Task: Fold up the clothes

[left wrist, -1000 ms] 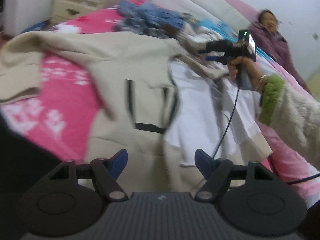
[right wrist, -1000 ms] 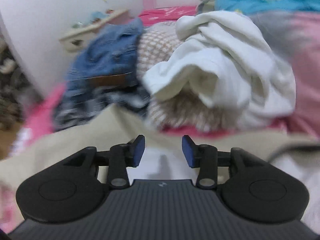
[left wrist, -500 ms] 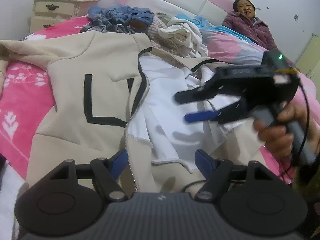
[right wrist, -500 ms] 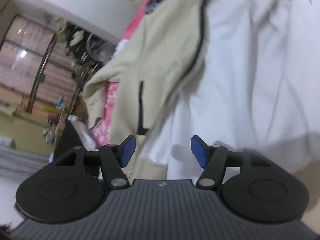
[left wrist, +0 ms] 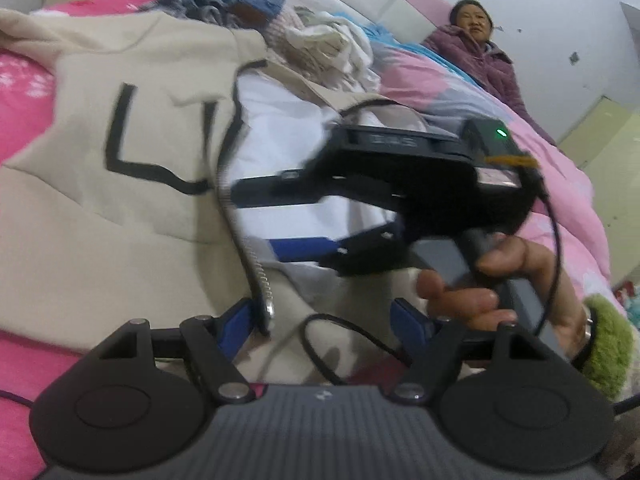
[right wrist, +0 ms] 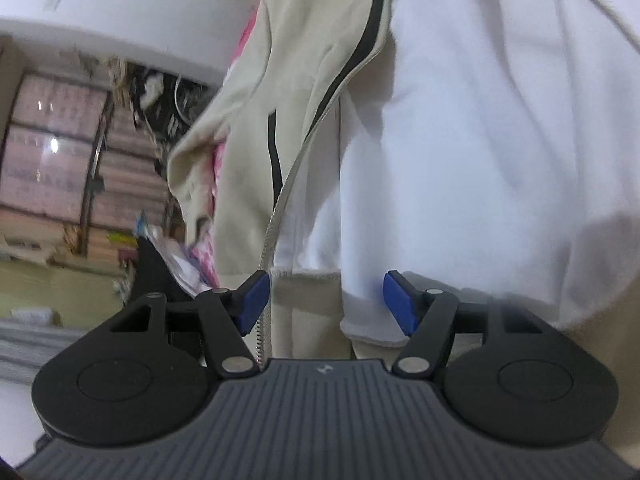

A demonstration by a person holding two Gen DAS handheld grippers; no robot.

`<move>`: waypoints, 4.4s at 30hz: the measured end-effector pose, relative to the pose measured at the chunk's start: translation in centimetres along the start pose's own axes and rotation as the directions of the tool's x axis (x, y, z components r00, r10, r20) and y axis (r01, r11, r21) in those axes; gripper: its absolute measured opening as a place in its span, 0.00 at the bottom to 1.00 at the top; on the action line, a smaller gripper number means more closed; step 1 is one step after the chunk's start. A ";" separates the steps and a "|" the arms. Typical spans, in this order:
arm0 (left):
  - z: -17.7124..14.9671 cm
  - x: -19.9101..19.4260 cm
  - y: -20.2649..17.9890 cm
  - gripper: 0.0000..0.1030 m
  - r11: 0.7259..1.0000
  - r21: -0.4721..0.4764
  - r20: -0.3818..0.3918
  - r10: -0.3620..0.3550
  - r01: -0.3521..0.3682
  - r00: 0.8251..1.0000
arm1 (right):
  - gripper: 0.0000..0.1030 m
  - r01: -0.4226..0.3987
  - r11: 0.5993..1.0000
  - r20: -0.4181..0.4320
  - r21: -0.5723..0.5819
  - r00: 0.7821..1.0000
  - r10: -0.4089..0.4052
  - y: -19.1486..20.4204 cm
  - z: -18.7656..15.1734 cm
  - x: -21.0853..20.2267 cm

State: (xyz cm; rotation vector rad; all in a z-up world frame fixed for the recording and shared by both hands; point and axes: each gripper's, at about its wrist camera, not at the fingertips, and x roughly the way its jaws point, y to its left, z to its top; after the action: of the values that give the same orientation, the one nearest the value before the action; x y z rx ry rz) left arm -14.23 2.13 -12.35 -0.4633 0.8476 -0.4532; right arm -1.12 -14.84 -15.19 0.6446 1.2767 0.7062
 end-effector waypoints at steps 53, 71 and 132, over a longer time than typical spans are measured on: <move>2.0 -12.2 13.2 0.08 0.887 -0.459 0.118 0.128 -0.060 0.985 | 0.13 -0.109 0.992 0.127 -0.064 0.985 0.117 0.2 -2.4 -6.5; -1.7 -7.7 14.1 0.07 0.874 -0.323 -0.099 0.350 -0.362 0.932 | 0.15 -0.041 0.998 0.023 -0.042 0.999 0.042 -0.1 -3.6 -3.4; 9.8 2.4 -8.1 0.88 0.859 0.421 -0.048 0.342 -0.291 0.938 | 0.54 0.080 0.930 0.596 0.358 0.747 -0.294 -10.5 -7.6 -22.7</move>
State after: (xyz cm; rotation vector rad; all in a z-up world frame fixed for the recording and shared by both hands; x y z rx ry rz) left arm -6.66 -3.72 -3.70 0.0970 0.8989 -0.3406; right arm -10.64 -38.79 -10.58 0.9048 0.7840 0.0697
